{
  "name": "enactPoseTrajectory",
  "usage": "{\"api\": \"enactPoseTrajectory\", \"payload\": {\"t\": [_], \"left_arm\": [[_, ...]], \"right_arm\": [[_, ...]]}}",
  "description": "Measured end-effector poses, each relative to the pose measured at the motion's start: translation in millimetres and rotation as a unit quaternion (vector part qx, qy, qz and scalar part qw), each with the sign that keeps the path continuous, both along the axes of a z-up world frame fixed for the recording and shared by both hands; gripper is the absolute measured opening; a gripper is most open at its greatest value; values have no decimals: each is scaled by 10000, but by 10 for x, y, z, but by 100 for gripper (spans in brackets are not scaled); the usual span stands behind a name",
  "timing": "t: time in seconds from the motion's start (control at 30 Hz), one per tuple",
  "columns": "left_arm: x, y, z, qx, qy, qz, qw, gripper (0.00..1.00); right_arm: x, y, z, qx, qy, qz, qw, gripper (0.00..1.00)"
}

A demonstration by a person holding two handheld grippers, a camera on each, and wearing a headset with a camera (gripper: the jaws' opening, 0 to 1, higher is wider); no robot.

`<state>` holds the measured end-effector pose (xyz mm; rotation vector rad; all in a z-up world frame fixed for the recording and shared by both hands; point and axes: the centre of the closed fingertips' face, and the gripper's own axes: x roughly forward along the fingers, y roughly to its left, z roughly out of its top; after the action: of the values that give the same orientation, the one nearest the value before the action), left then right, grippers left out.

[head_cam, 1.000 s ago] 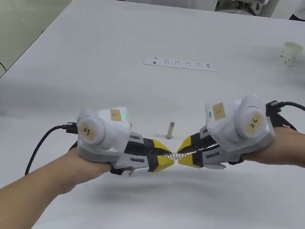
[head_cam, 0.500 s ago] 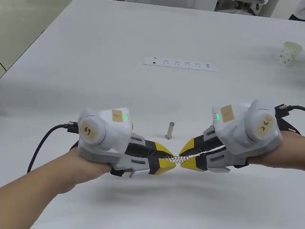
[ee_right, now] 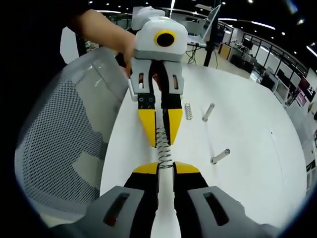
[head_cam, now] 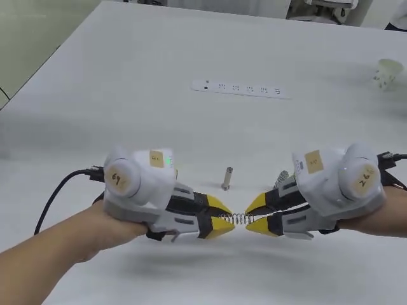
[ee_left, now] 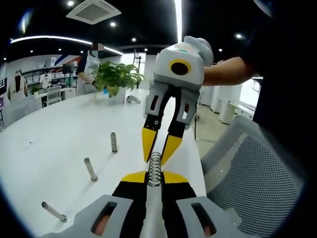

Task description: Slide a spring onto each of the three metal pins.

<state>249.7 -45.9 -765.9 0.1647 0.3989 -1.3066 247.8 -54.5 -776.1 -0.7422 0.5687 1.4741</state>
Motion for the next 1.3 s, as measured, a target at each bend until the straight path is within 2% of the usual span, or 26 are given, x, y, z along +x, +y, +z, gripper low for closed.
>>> {"api": "enactPoseTrajectory", "payload": {"t": [0.27,0.67,0.93,1.07,1.3], "left_arm": [[12,10,7,-16,-8,53,10000,2],[5,69,-72,111,16,127,9999,2],[10,37,-72,101,-8,118,9999,2],[5,16,-66,80,-12,112,9999,2],[-18,-25,-42,35,2,68,10000,2]], "right_arm": [[13,24,101,31,-46,45,10000,7],[-55,217,311,343,-116,243,9990,7],[-77,278,384,503,-80,247,9984,8],[-101,351,437,699,-48,228,9973,8],[-130,442,473,862,-116,266,9959,8]]}}
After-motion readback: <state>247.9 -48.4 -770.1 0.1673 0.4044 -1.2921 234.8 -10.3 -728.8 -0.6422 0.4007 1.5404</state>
